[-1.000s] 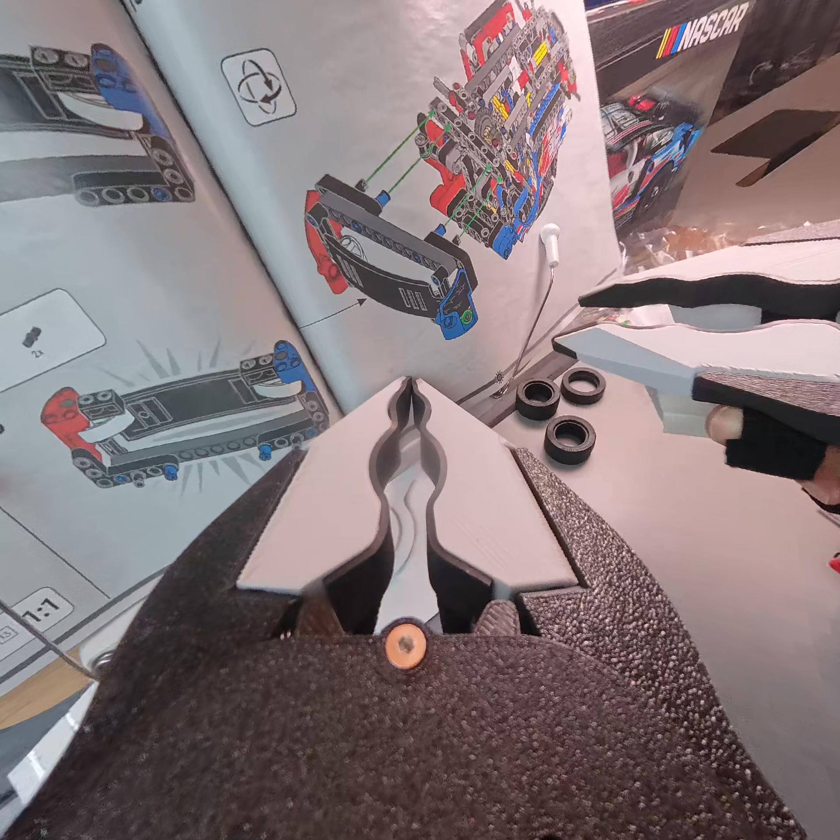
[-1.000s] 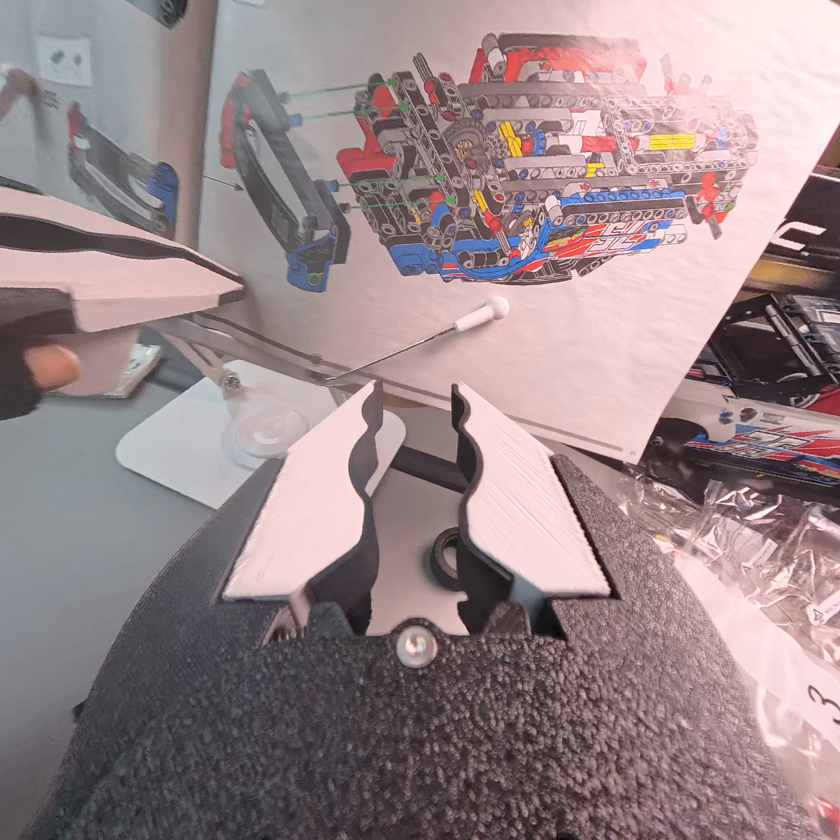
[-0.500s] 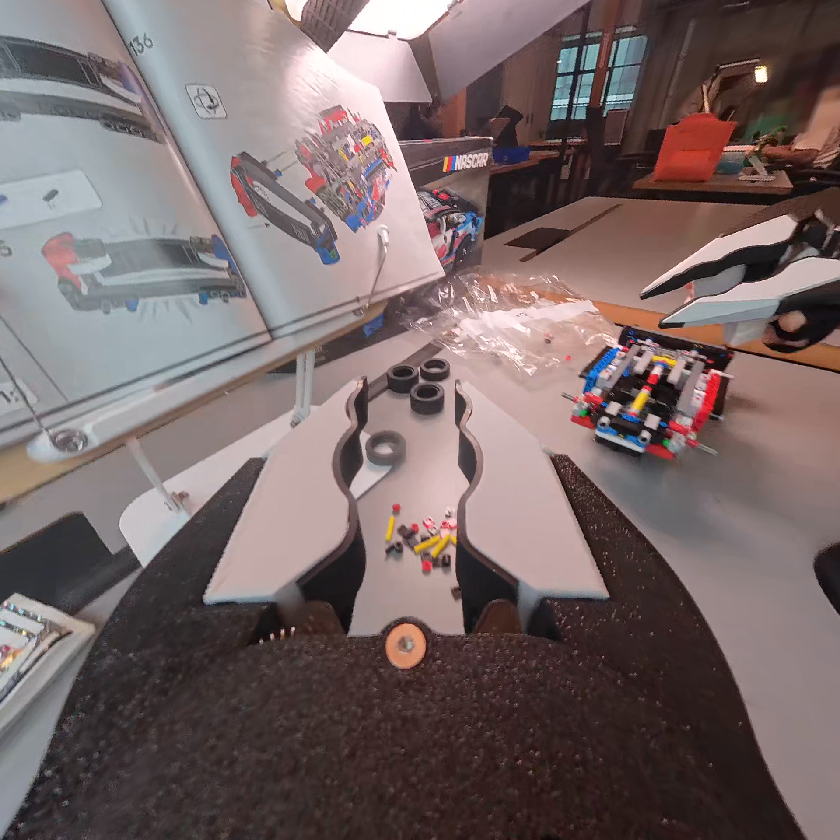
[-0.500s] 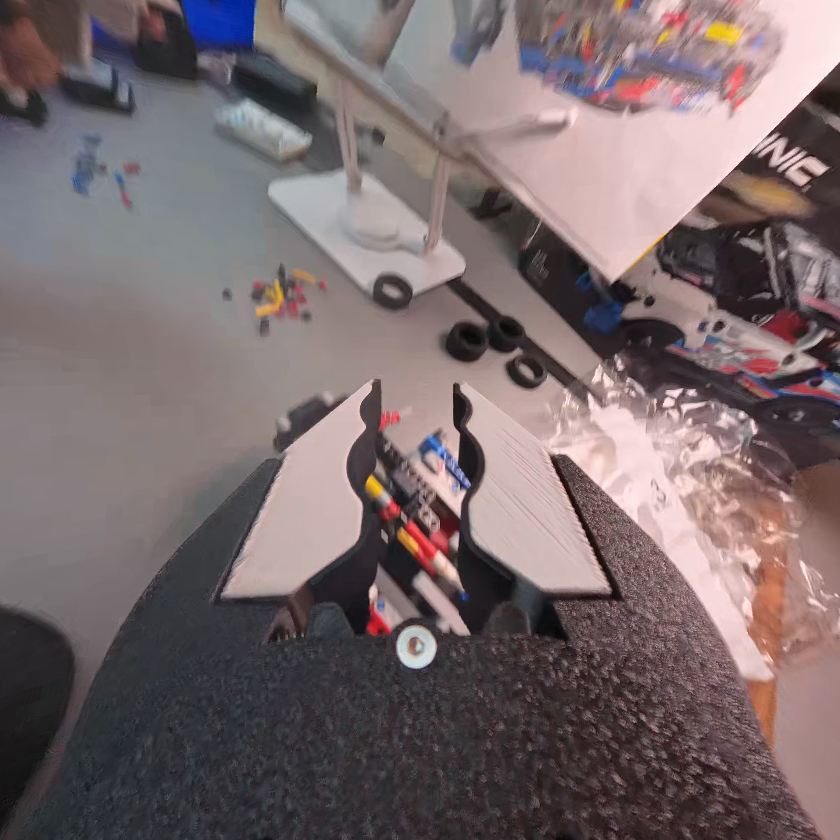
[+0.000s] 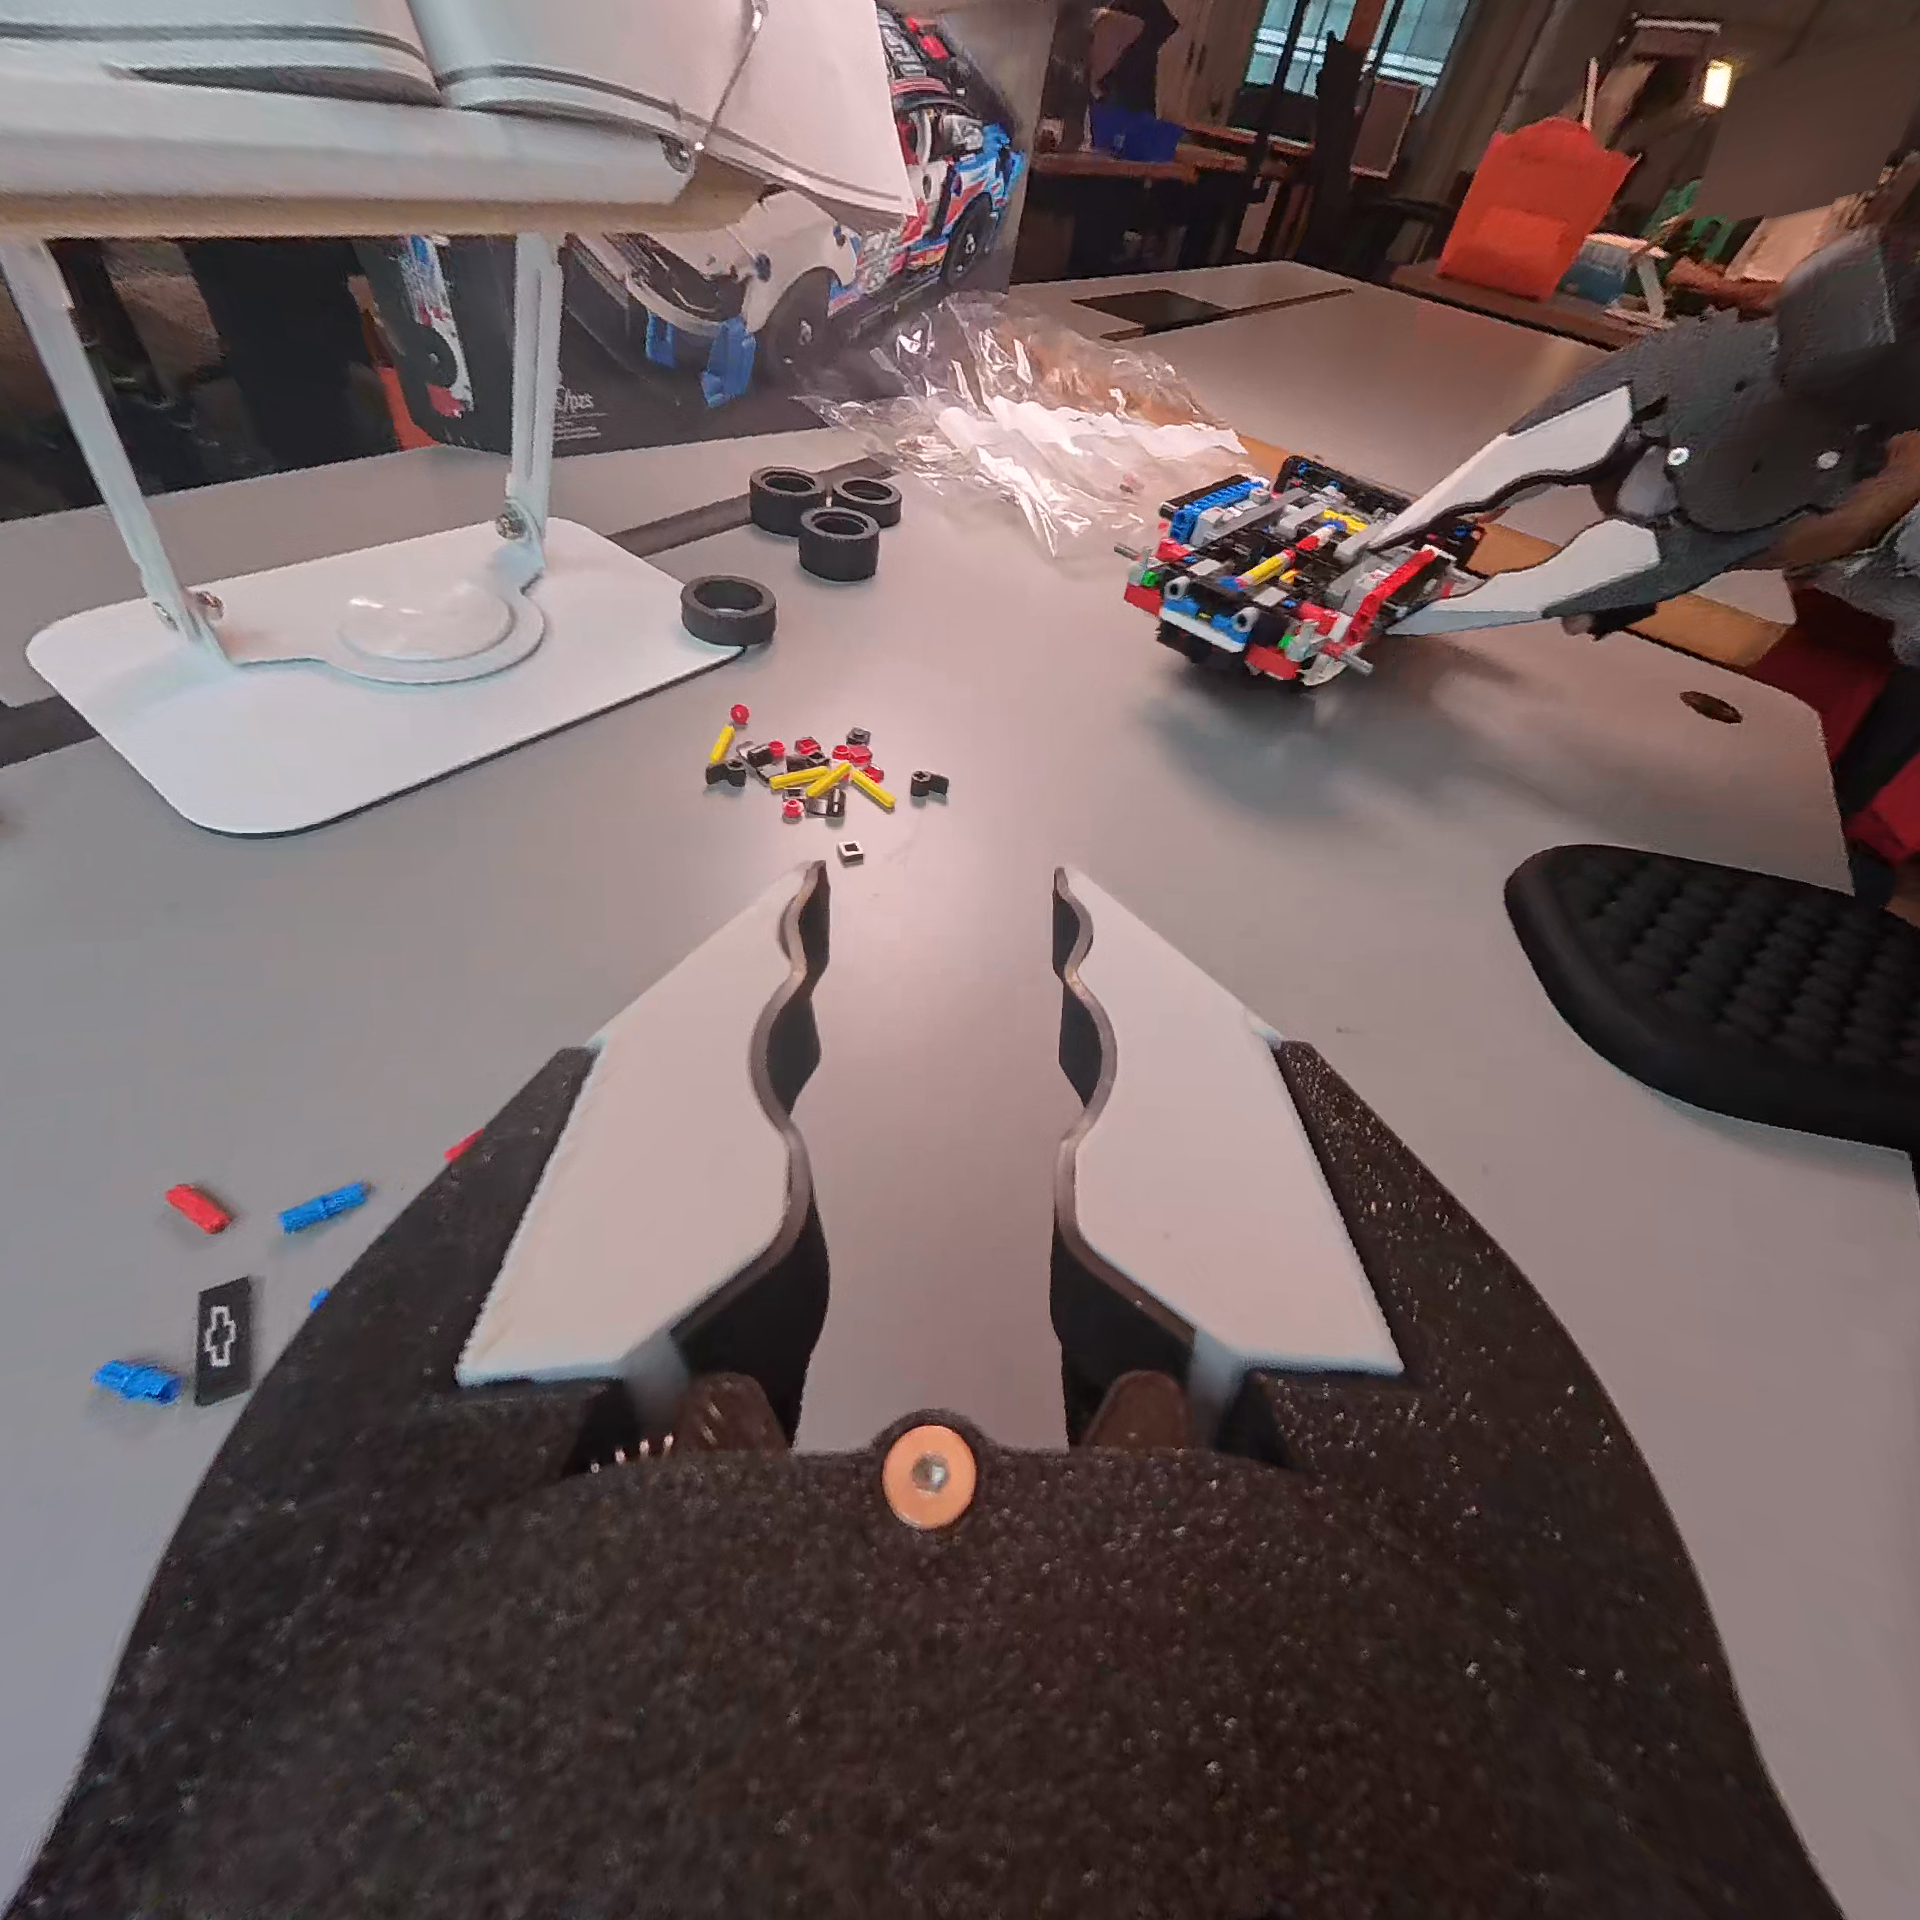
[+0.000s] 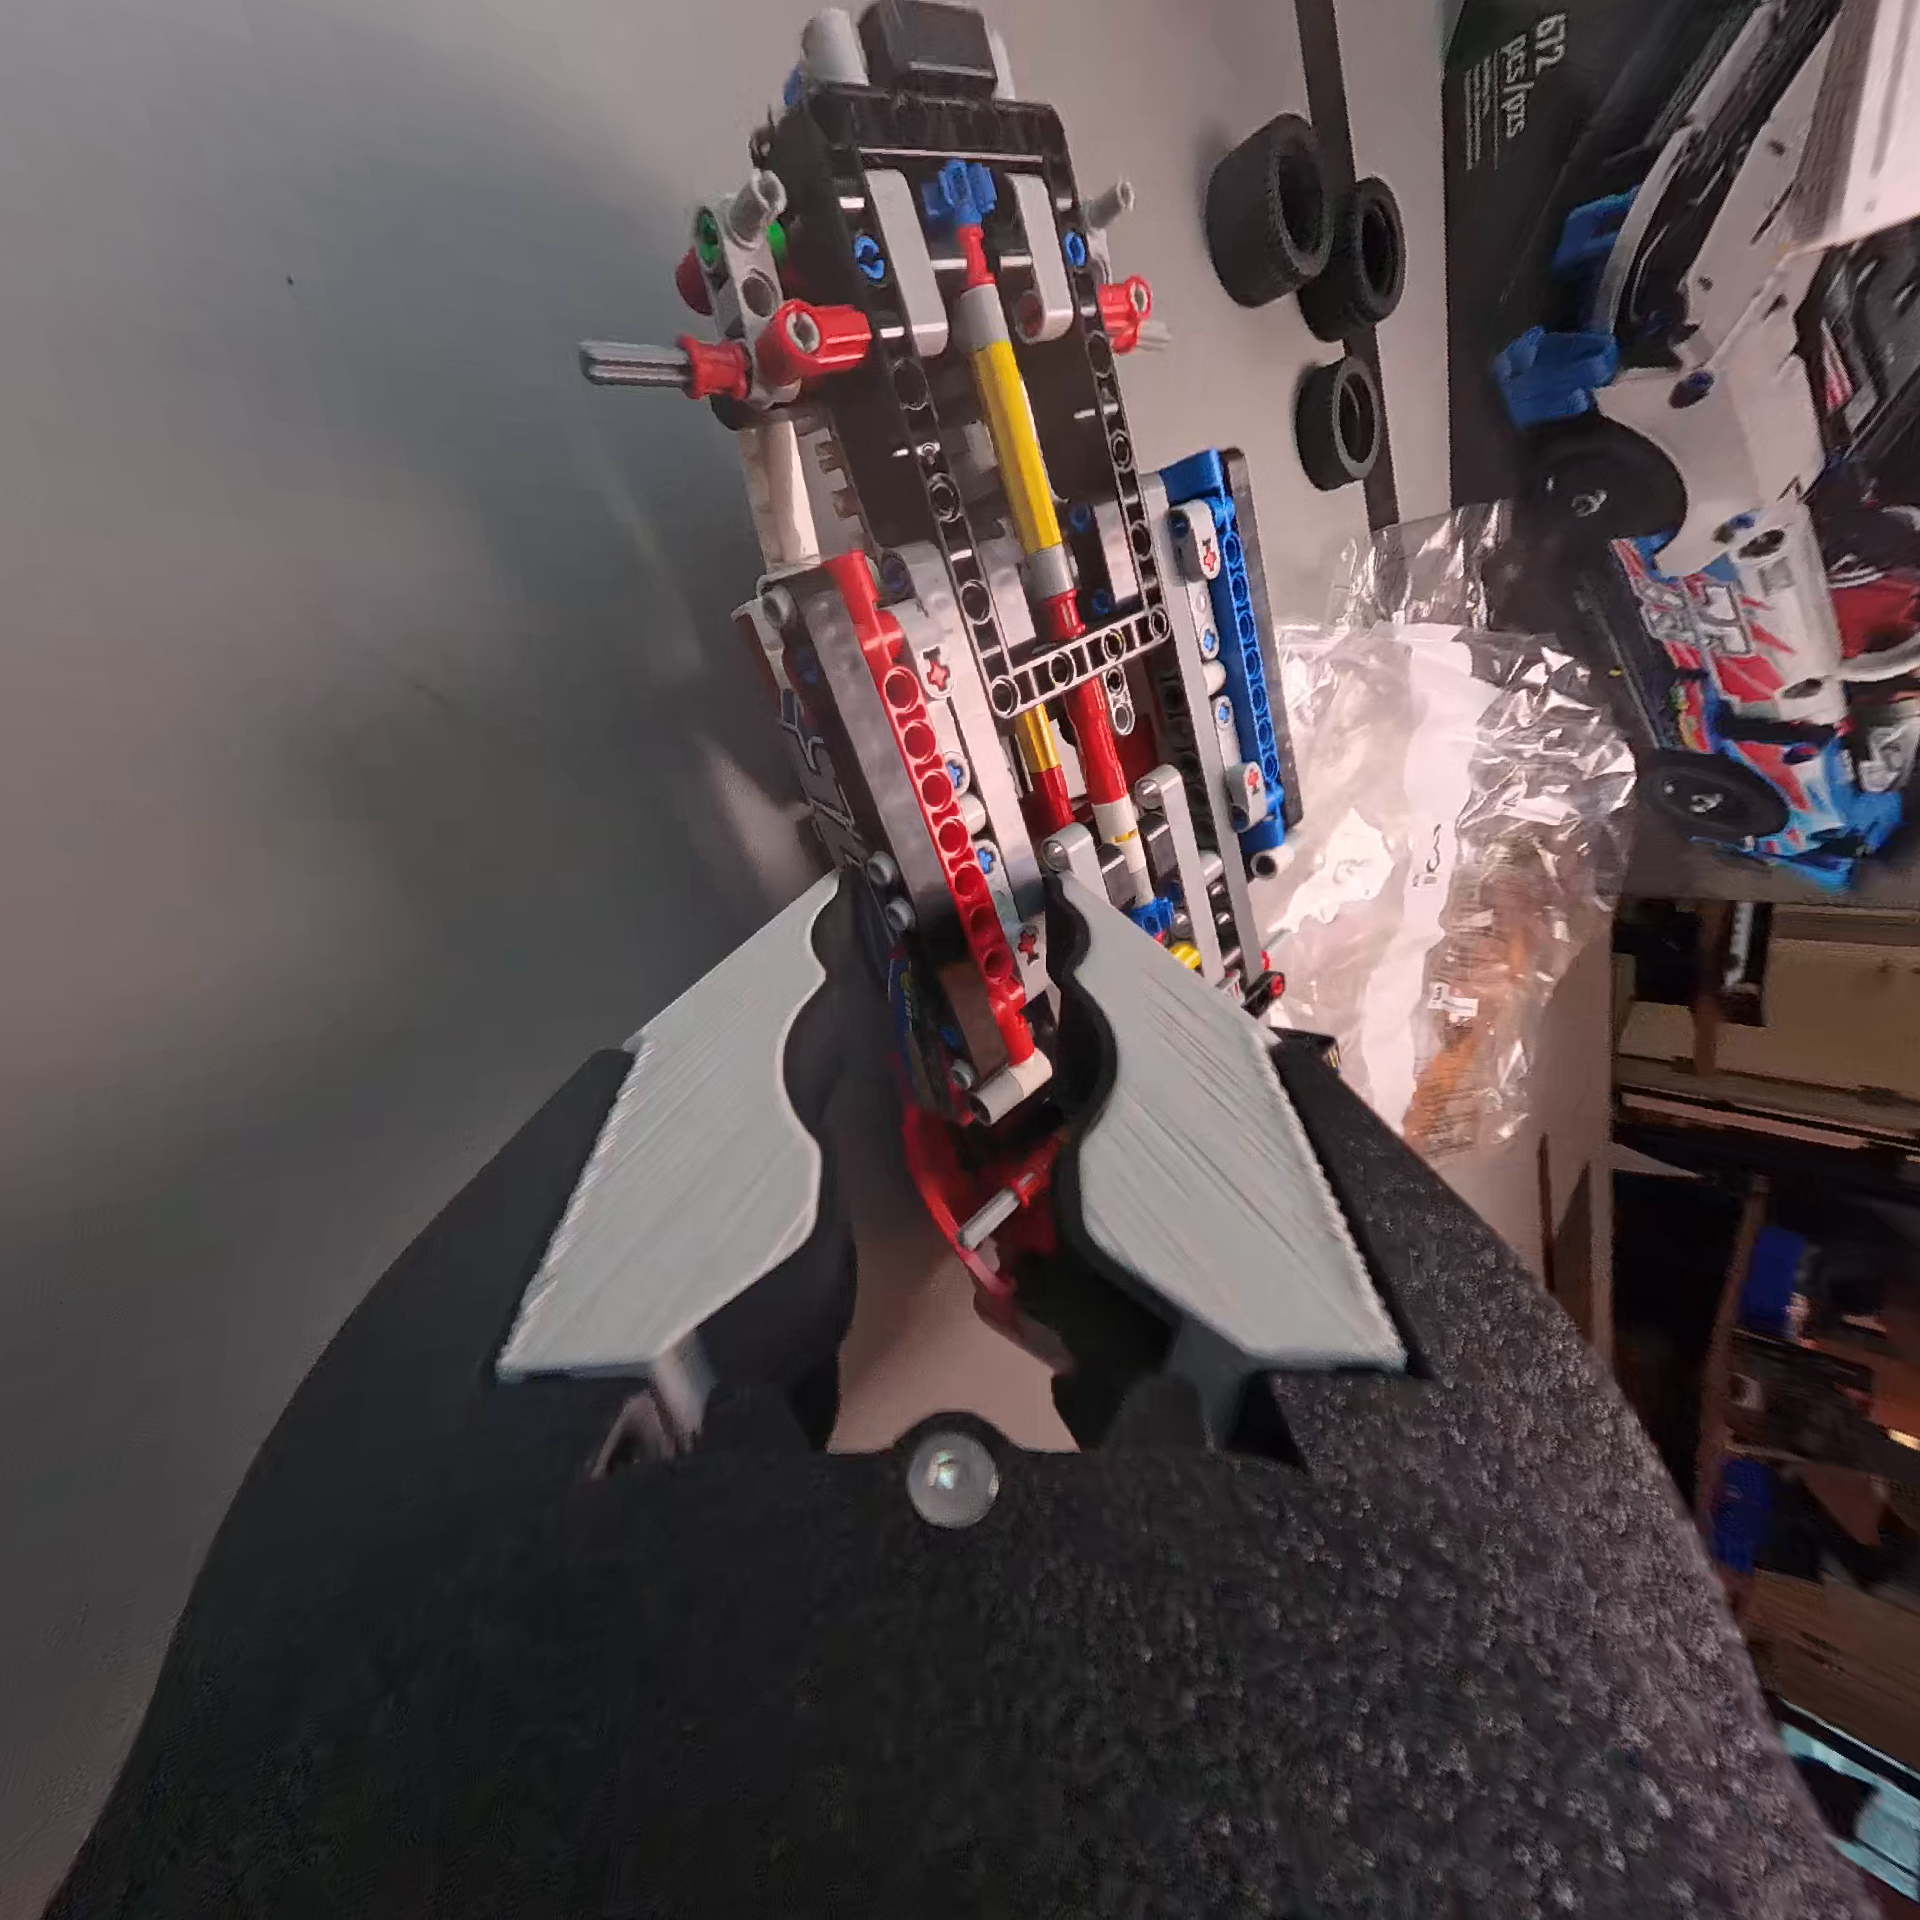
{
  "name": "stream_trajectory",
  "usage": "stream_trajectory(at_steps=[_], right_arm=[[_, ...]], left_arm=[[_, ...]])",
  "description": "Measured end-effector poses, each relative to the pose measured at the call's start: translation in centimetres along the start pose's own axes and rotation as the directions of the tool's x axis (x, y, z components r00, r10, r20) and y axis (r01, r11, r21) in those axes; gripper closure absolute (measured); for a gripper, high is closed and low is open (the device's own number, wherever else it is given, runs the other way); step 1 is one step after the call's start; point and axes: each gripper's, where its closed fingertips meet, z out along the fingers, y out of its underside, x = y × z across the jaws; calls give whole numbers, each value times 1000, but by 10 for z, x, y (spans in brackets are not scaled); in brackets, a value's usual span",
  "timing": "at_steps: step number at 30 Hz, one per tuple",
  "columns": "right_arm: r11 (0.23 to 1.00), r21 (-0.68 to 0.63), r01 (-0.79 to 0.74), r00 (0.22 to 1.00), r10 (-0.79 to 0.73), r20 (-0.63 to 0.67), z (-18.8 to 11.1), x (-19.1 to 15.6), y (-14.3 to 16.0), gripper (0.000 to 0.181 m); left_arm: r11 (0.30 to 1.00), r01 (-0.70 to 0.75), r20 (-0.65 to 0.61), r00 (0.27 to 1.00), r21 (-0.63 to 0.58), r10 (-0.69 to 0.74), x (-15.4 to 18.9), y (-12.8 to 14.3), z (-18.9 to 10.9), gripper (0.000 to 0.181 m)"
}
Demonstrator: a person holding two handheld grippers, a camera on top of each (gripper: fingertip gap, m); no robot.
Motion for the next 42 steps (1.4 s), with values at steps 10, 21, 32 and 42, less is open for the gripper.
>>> stream_trajectory(at_steps=[10, 21, 32, 42], right_arm=[[977, 26, 212, 977, -212, -5, -12, -52, -100, 165], [772, 476, 421, 884, -466, -27, -64, -155, -207, 166], [643, 355, -678, 710, 450, 541, -73, -67, -169, 127], [443, -104, -891, 120, 449, 885, -32, -90, -171, 136]], left_arm=[[985, -168, -52, 985, -43, 166, 29, 11, 6, 136], [976, -87, -299, 954, -199, 24, 68, 29, 11, 94], [887, 34, -409, 879, -461, -246, 77, 72, -9, 109], [890, 30, -410, 880, -454, -238, 77, 73, -13, 113]])
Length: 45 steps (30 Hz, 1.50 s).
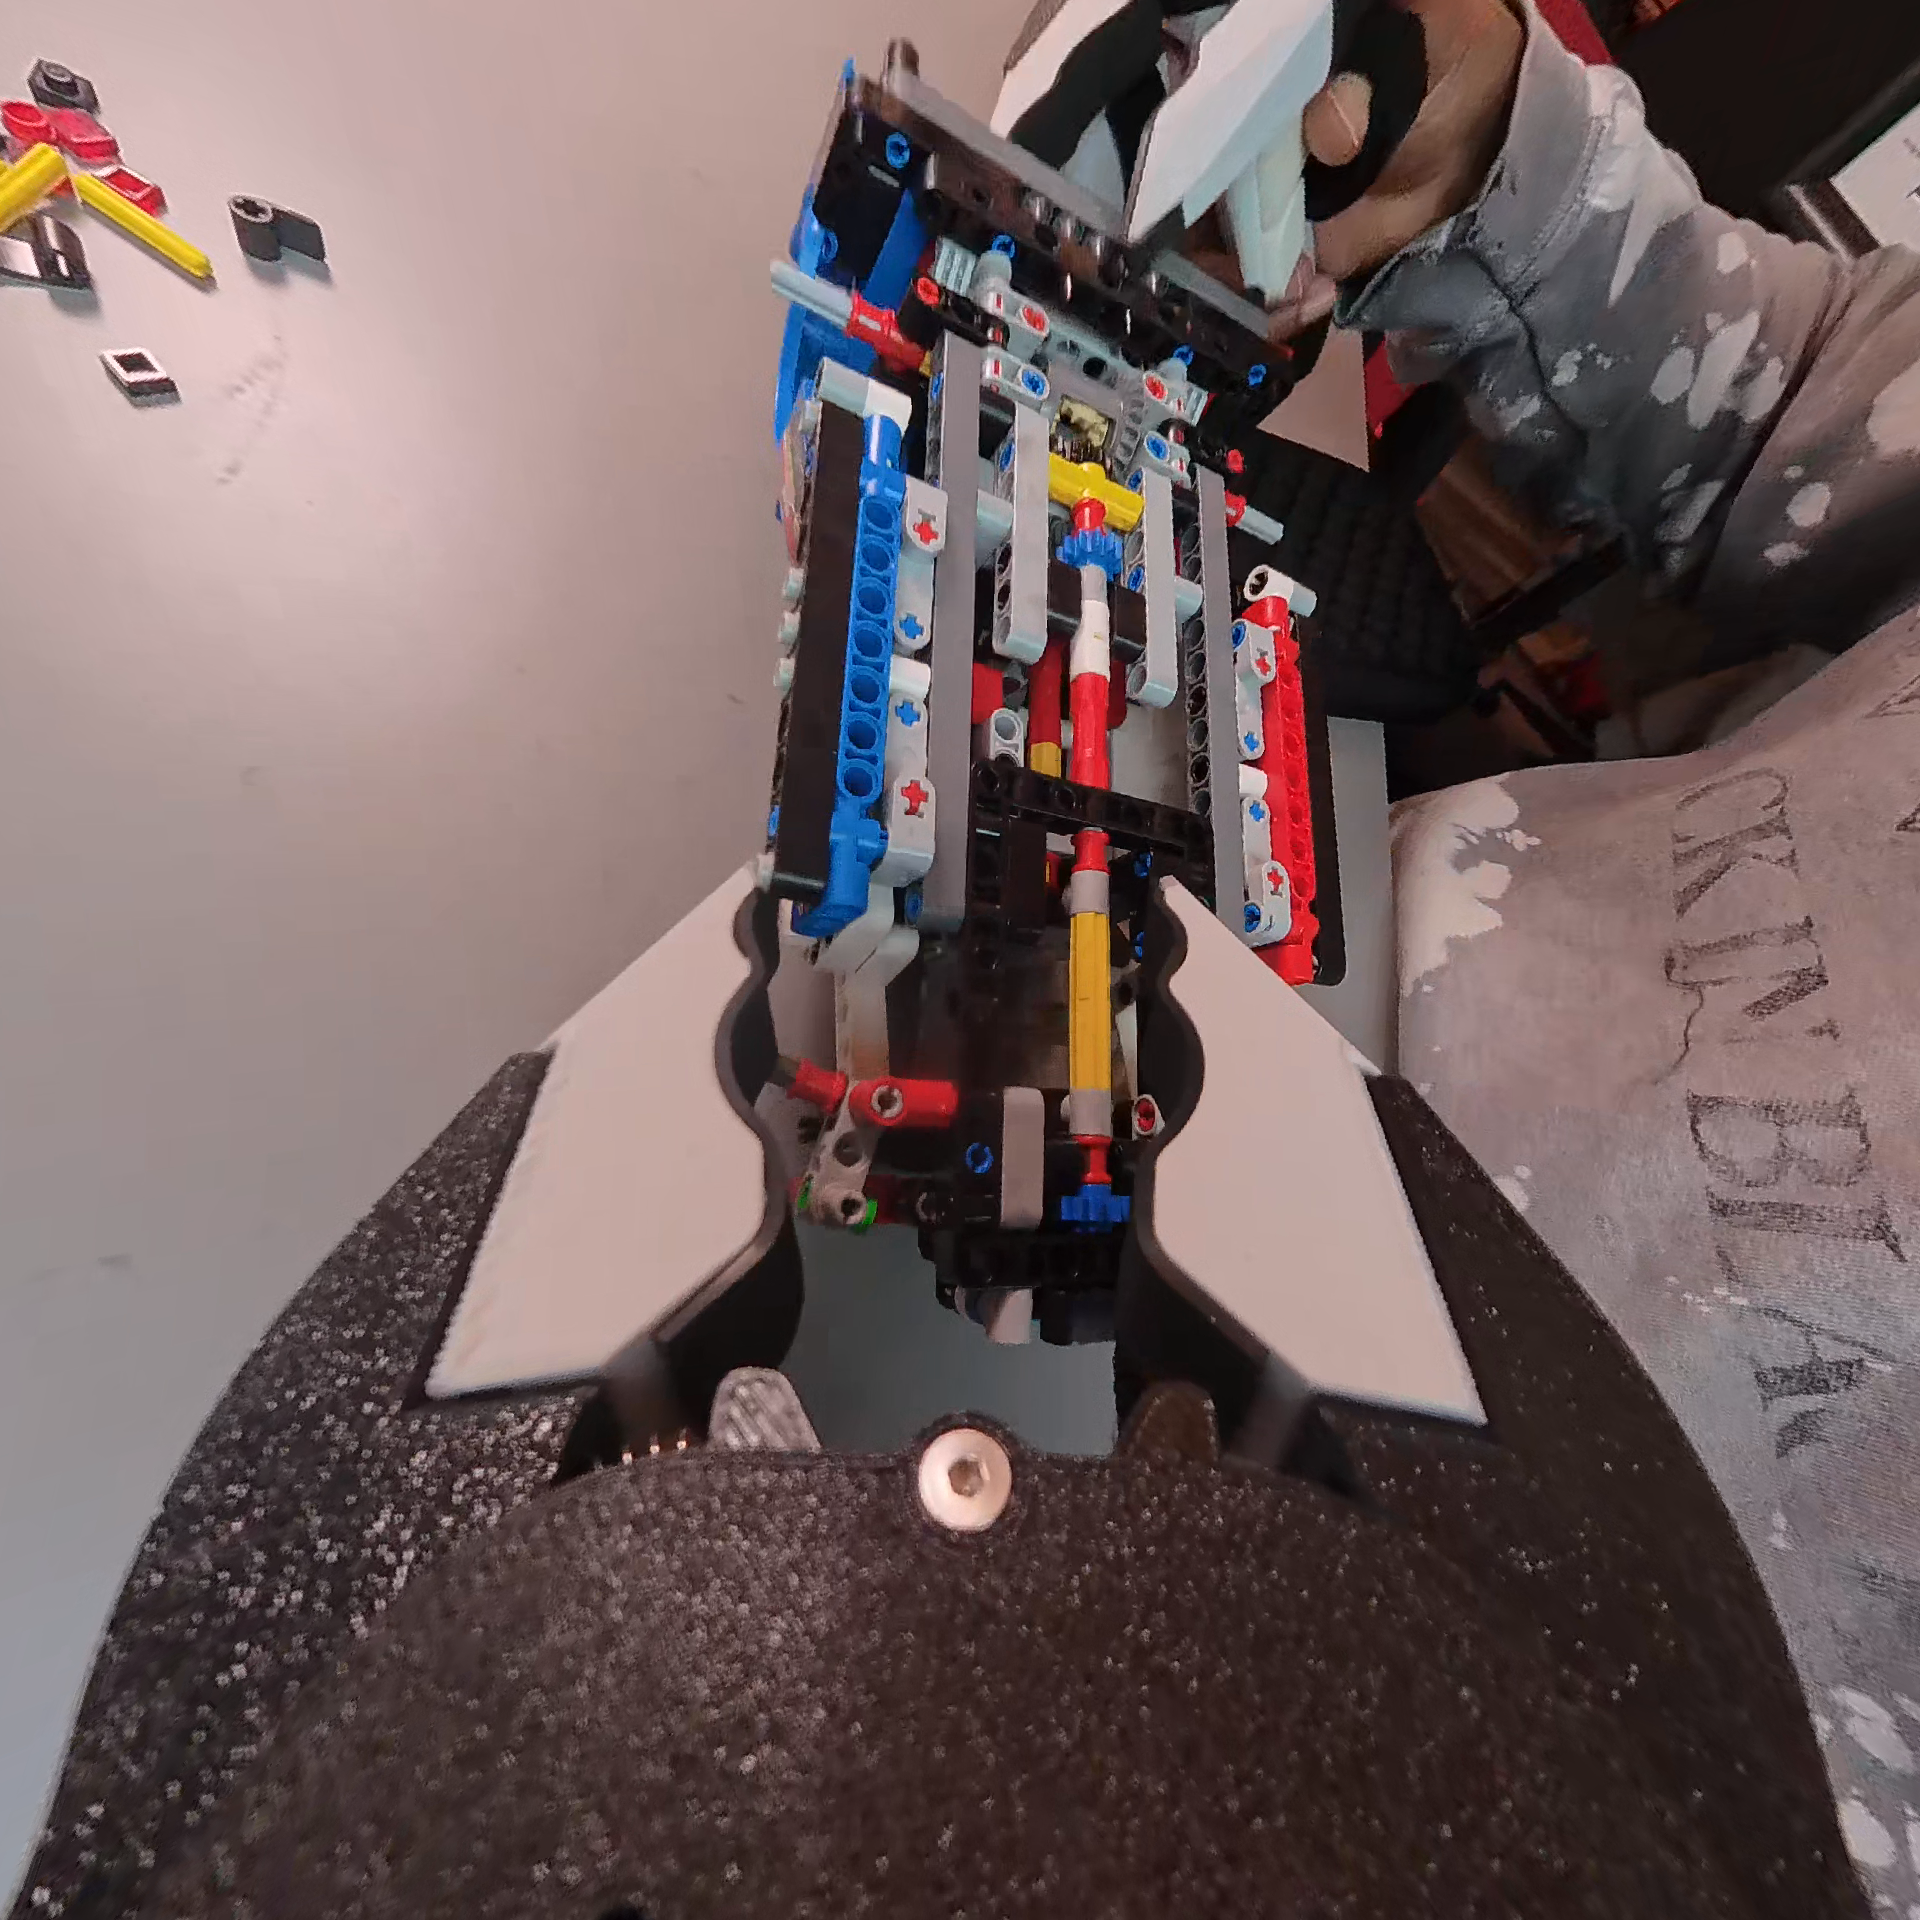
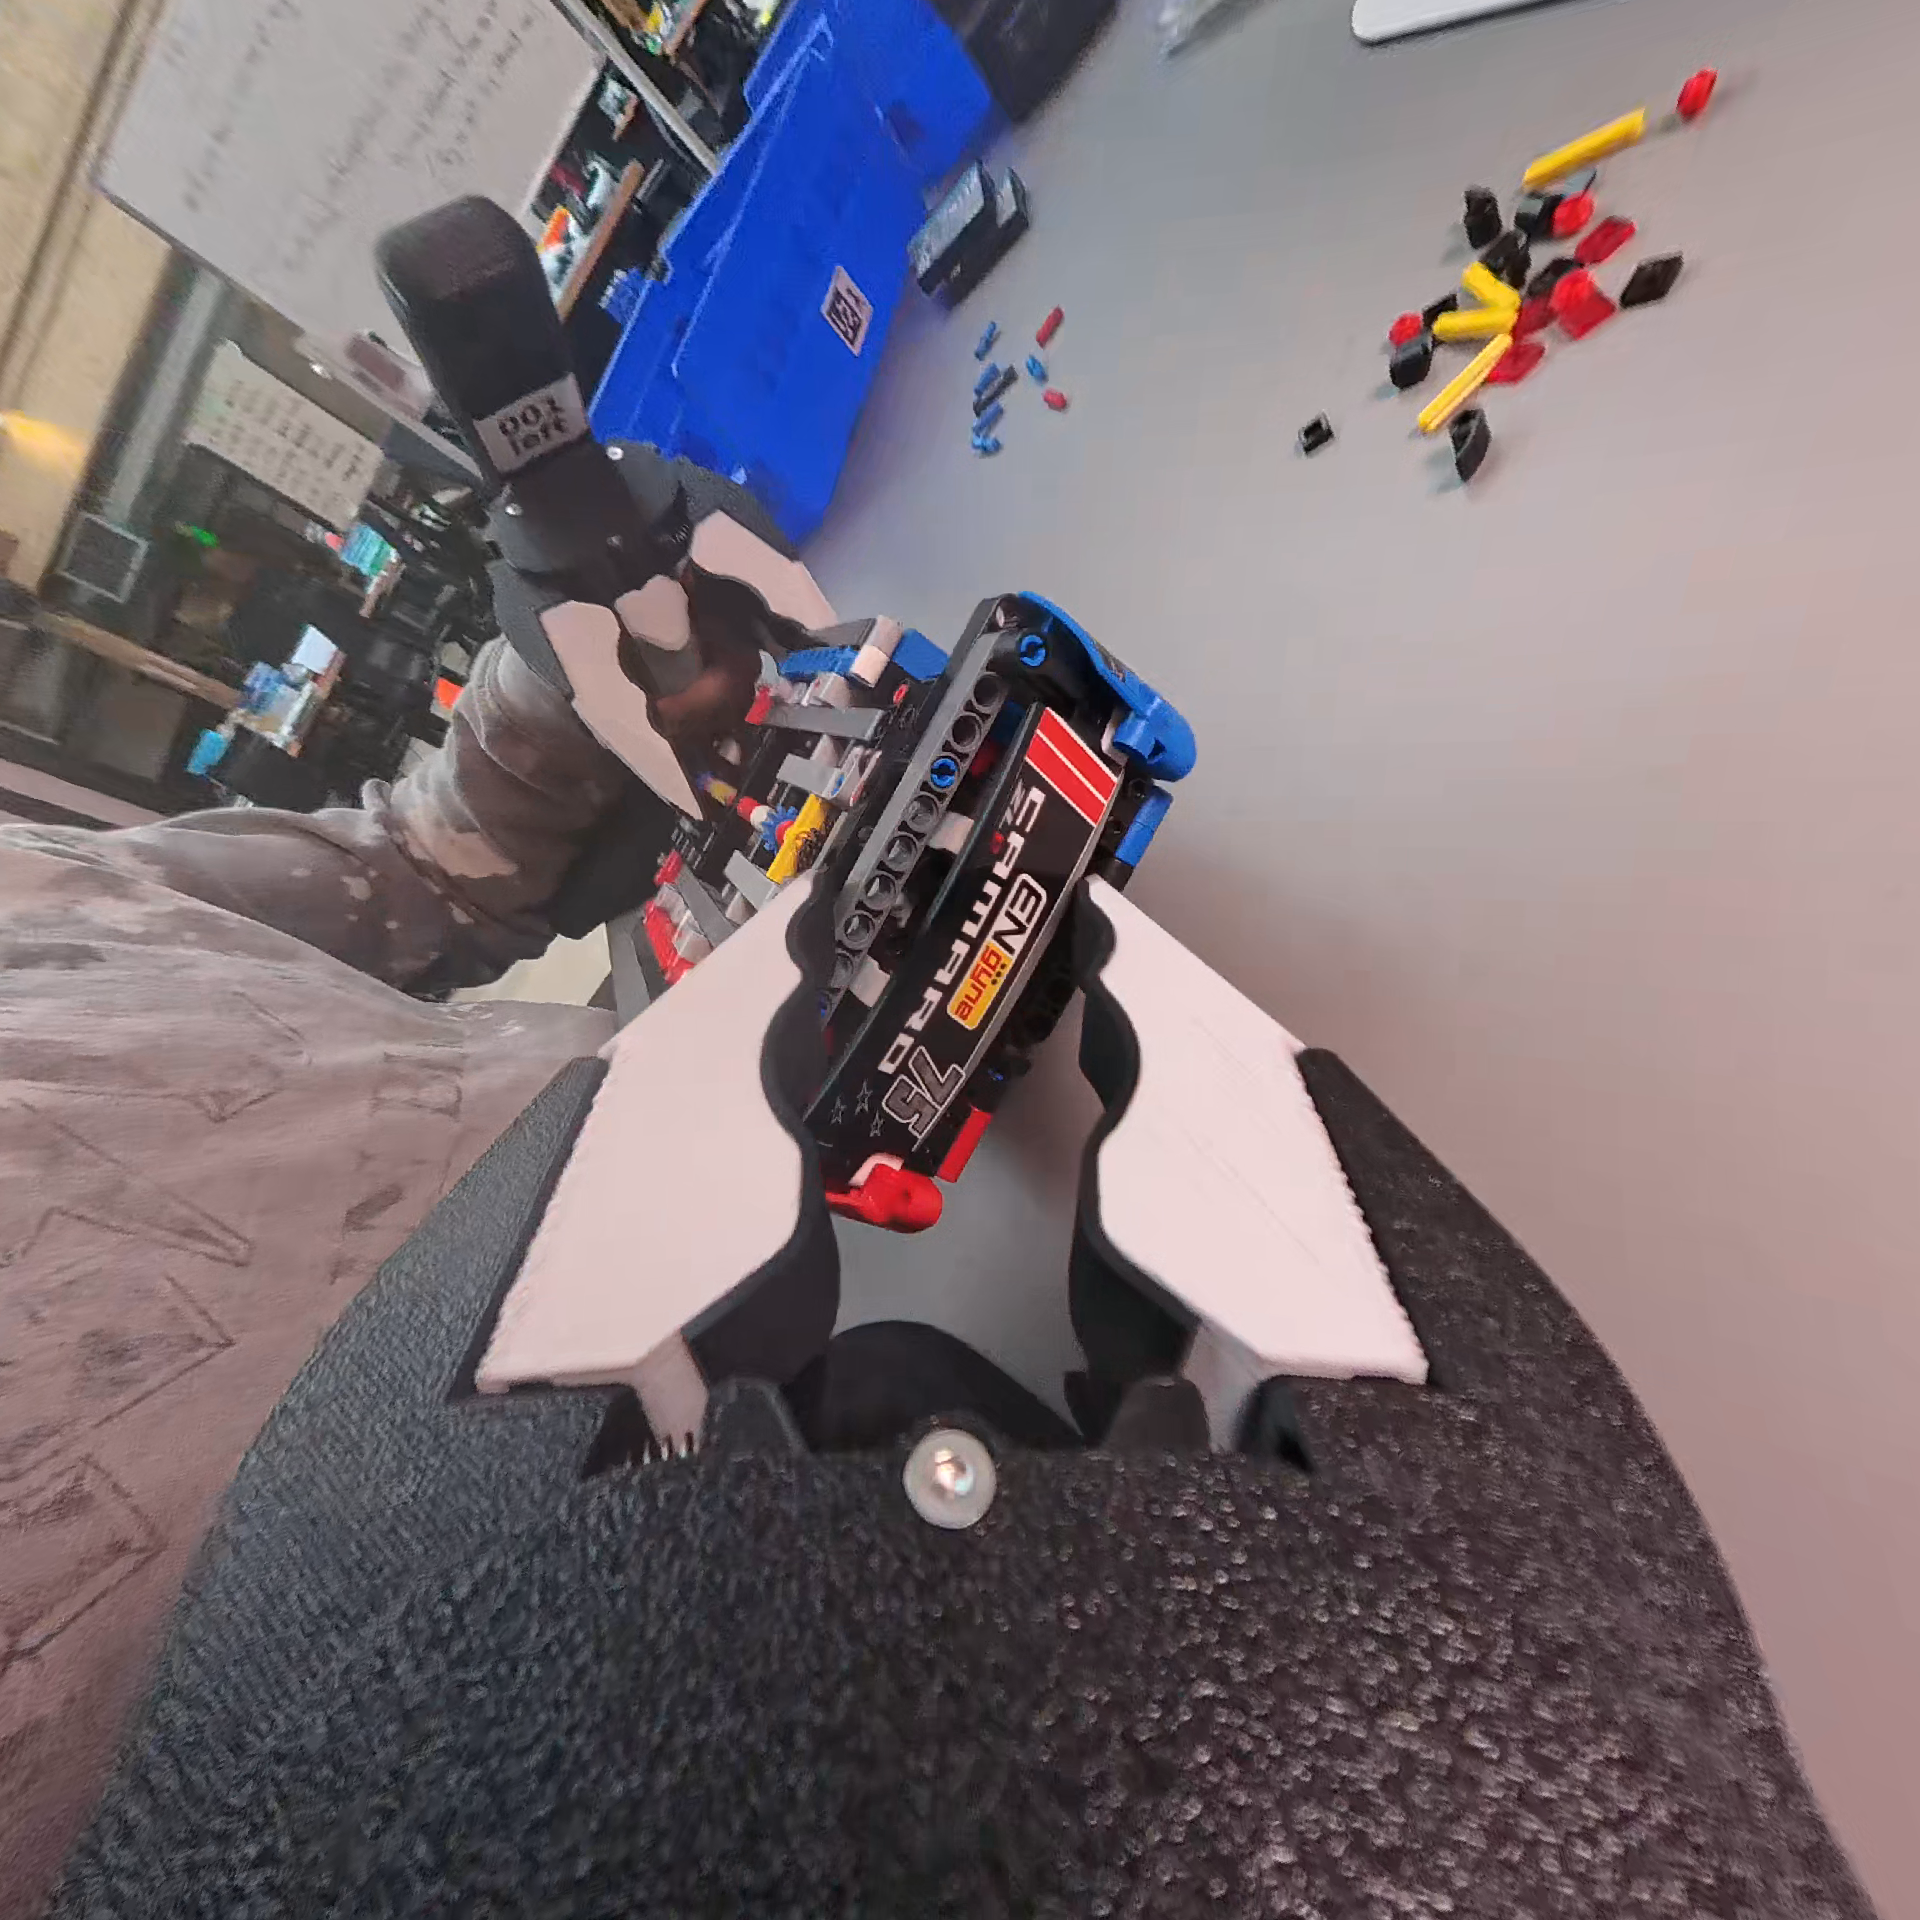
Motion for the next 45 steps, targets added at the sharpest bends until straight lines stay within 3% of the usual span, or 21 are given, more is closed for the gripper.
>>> stream_trajectory(at_steps=[2, 5, 8, 12, 15, 19, 23, 25, 31, 38, 41, 45], right_arm=[[996, 2, 86, 996, -86, -2, 2, -3, -9, 136], [939, 19, 344, 938, -345, 29, 5, -29, -26, 136], [794, 23, 608, 792, -608, 63, 10, -60, -38, 138], [617, 15, 787, 611, -783, 117, 20, -97, -48, 138], [498, 28, 867, 491, -862, 127, 22, -118, -54, 138], [387, 56, 920, 382, -920, 82, 16, -139, -61, 139], [338, 38, 940, 338, -941, -10, 16, -144, -69, 142], [279, 0, 960, 278, -957, -83, 16, -141, -72, 142], [139, -102, 985, 102, -947, -305, 15, -133, -75, 143], [69, -199, 977, -17, -915, -403, 19, -132, -78, 147], [67, -263, 962, -66, -883, -466, 21, -131, -85, 144], [107, -278, 955, -64, -837, -543, 29, -131, -92, 147]], left_arm=[[1000, 21, -36, 999, 3, -21, 3, 1, 0, 108], [995, 66, -130, 990, 73, -56, 9, -15, -6, 90], [991, 76, -161, 985, 113, -57, 7, -34, -11, 84], [998, 20, -299, 954, 54, -3, 38, -44, -2, 71], [992, -117, -296, 947, 36, 122, 59, -46, -1, 87], [949, -304, -84, 947, 79, 310, 58, -61, -8, 91], [885, -458, 120, 886, 83, 447, 45, -76, -14, 94], [864, -491, 189, 864, 109, 467, 39, -83, -17, 94], [861, -466, 226, 878, 205, 422, 36, -87, -21, 95], [860, -447, 228, 889, 247, 397, 33, -87, -27, 95], [866, -428, 246, 896, 259, 370, 29, -87, -30, 94], [867, -399, 270, 907, 298, 324, 26, -87, -35, 94]])
